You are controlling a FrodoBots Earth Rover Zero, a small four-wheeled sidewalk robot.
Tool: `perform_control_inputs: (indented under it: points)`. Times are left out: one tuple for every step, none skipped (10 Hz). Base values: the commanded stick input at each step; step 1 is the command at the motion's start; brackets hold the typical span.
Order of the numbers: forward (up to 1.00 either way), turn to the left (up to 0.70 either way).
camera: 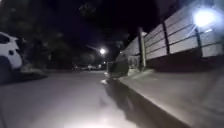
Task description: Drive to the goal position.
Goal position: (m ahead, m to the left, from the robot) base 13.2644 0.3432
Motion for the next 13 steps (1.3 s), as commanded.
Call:
perform_control_inputs:
  points:
    - [0.7,0.0]
    - [0.7,0.0]
    - [0.7,0.0]
    - [0.7,0.0]
    - [0.7,0.0]
    - [0.7,0.0]
    - [0.7,0.0]
    - [0.7,0.0]
    - [0.7,0.0]
    - [0.7,0.0]
    - [0.7,0.0]
    - [0.7,0.0]
    - [0.7,0.0]
